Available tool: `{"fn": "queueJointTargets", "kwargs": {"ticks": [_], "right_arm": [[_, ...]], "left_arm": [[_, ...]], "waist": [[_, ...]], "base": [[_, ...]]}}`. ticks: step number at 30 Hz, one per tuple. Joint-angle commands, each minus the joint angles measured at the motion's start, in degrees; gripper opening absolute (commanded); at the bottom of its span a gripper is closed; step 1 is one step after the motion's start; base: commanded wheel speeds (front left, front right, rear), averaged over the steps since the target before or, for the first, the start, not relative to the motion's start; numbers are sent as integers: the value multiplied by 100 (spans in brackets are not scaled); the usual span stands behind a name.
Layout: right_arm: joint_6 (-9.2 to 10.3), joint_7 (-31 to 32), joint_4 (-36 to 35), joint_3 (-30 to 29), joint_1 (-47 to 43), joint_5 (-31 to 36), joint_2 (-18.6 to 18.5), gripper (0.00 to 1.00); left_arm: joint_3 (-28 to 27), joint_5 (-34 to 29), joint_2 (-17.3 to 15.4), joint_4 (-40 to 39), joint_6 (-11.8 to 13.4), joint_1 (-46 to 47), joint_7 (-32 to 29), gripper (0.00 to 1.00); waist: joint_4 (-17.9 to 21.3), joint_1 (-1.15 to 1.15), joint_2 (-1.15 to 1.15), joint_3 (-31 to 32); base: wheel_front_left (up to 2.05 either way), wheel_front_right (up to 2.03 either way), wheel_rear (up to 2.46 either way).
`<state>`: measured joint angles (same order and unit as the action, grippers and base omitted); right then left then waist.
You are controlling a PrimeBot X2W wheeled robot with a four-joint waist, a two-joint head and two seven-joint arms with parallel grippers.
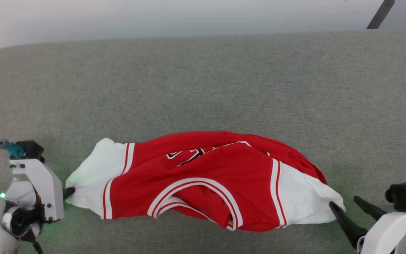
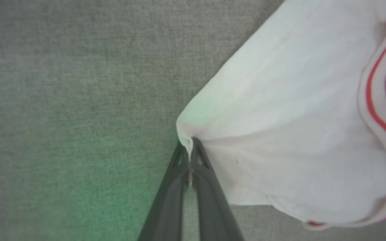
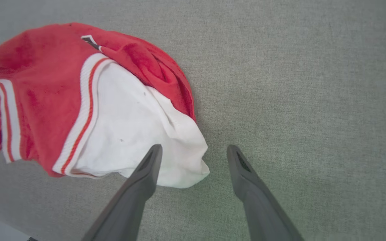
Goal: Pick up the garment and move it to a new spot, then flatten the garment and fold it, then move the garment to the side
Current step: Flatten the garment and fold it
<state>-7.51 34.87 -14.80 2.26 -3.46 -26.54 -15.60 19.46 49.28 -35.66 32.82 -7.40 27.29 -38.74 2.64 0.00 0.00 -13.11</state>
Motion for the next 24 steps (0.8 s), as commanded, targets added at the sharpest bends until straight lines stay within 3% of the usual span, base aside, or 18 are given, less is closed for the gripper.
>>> {"fn": "queueJointTargets", "kwargs": {"ticks": [1,12,13,14,15,24], "right_arm": [[4,39,34,14,-14,34,40,100],[3,346,948,230,530,101,129,100],[4,397,1083,230,569,96,156,52],[4,430,1187,227,611,104,180,37],[4,464,1278,221,655,158,181,0],[5,913,1265,42,820,82,242,0]], "left_arm": [[118,6,144,98,-1,-51,7,0],[331,151,219,-44,-2,140,177,0],[355,168,223,-54,-2,151,192,0],[375,180,230,-62,-2,165,197,0],[399,188,239,-68,-2,187,208,0],[448,324,140,-186,-4,263,140,0]], "waist": [[-26,0,0,-21],[-187,0,0,-165],[-202,0,0,-175],[-219,0,0,-185],[-238,0,0,-194],[-301,0,0,-160]], "base": [[0,0,0],[0,0,0],[0,0,0],[0,0,0],[0,0,0],[0,0,0]]}}
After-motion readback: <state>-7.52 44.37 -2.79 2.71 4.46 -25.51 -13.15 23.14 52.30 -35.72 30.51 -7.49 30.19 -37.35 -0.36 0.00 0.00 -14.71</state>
